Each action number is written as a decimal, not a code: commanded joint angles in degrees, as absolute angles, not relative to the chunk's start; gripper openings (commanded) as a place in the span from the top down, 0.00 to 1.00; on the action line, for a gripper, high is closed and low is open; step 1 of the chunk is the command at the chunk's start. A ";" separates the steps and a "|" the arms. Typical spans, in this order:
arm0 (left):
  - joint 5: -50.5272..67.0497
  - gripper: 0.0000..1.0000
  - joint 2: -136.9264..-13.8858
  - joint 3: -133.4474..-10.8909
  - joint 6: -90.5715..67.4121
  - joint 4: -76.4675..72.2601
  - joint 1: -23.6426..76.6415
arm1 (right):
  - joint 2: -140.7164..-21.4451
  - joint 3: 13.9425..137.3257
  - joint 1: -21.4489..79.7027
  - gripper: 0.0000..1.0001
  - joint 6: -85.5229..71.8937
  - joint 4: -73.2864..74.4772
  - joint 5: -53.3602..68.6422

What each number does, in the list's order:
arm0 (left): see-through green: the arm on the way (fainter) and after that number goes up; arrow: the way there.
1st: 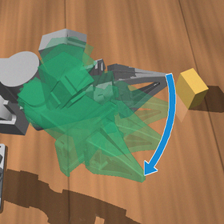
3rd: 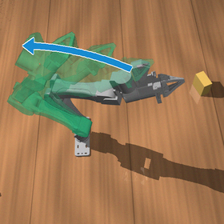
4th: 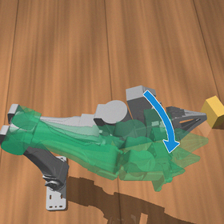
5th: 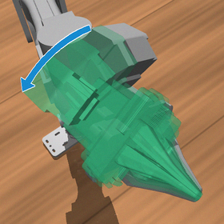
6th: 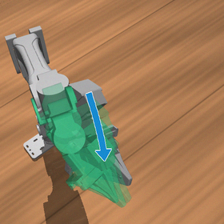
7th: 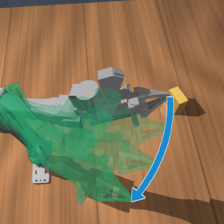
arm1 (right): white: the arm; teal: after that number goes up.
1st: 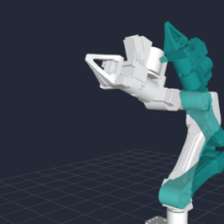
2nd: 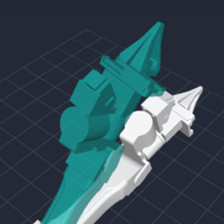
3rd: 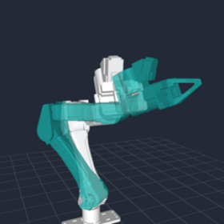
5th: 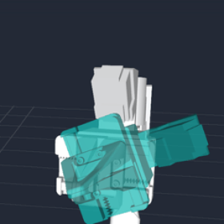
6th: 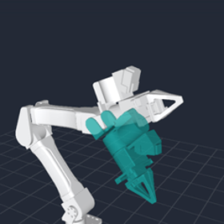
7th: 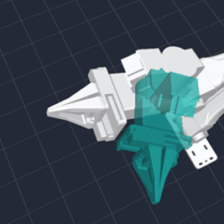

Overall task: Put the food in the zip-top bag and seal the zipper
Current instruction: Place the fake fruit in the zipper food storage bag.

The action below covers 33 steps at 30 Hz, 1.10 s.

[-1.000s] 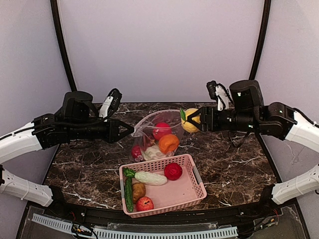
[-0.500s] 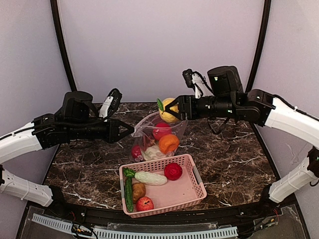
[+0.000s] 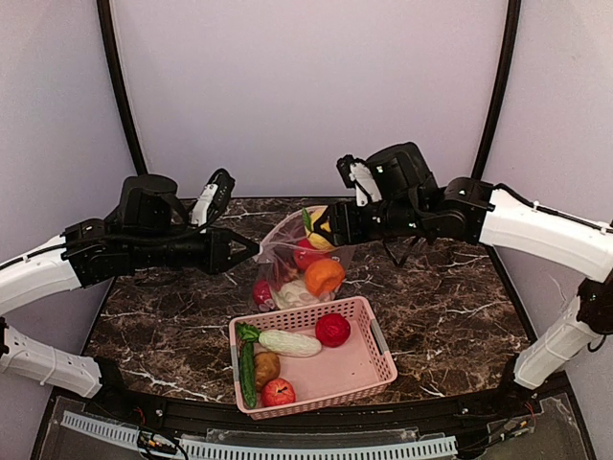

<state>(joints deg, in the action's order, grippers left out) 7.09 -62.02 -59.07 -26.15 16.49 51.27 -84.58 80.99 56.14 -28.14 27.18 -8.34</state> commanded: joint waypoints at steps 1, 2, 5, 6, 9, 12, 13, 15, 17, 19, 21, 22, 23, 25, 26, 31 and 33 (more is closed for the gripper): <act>8.37 0.99 -61.46 -58.69 -25.79 15.65 50.93 | -88.13 84.36 56.02 0.46 -28.43 28.86 -8.01; 8.47 0.99 -61.55 -58.66 -25.77 15.60 50.90 | -88.80 84.98 56.11 0.46 -28.35 28.91 -7.50; 8.54 0.99 -61.80 -58.81 -25.64 15.57 50.95 | -90.73 87.07 56.56 0.46 -28.20 28.97 -6.00; 8.68 0.99 -61.94 -58.89 -25.61 15.52 50.96 | -91.42 87.73 56.74 0.46 -28.13 29.12 -5.72; 9.08 0.99 -62.31 -59.39 -25.35 15.41 50.94 | -93.48 89.43 57.11 0.46 -28.04 29.52 -4.80; 9.26 0.99 -62.48 -59.76 -25.17 15.39 50.96 | -96.04 91.33 57.21 0.46 -28.32 31.02 -3.51; 9.29 0.99 -62.49 -59.92 -25.08 15.43 50.91 | -97.04 92.24 57.25 0.45 -28.52 31.91 -3.05; 9.31 0.99 -62.49 -60.06 -24.99 15.51 50.97 | -99.08 93.81 57.42 0.45 -28.82 33.81 -2.19; 9.21 0.99 -62.34 -60.12 -24.96 15.62 50.88 | -100.29 94.81 57.80 0.44 -29.02 34.99 -2.01; 9.16 0.99 -62.27 -60.12 -24.90 15.68 50.94 | -100.68 95.05 58.35 0.43 -29.15 35.09 -1.83; 9.06 0.99 -62.17 -60.12 -24.95 15.82 50.91 | -101.00 95.26 58.64 0.41 -29.30 35.05 -1.34; 9.05 0.99 -62.11 -60.10 -24.96 15.82 50.90 | -101.26 95.34 58.70 0.40 -29.37 34.99 -1.00; 8.97 0.99 -62.07 -60.06 -24.96 15.82 50.93 | -101.50 95.50 58.75 0.39 -29.43 35.00 -0.61; 8.92 0.99 -61.98 -60.08 -24.92 15.86 50.96 | -101.83 95.77 58.91 0.32 -29.53 35.01 -0.27; 8.90 0.99 -61.97 -60.11 -24.95 15.89 50.97 | -101.79 95.87 58.98 0.29 -29.49 35.04 -0.26; 8.52 0.99 -61.48 -60.08 -24.89 16.22 50.92 | -100.75 96.41 59.27 0.17 -29.34 35.03 -0.26; 8.33 0.99 -61.24 -59.97 -24.95 16.38 50.96 | -99.80 96.46 59.30 0.15 -29.27 35.10 -0.25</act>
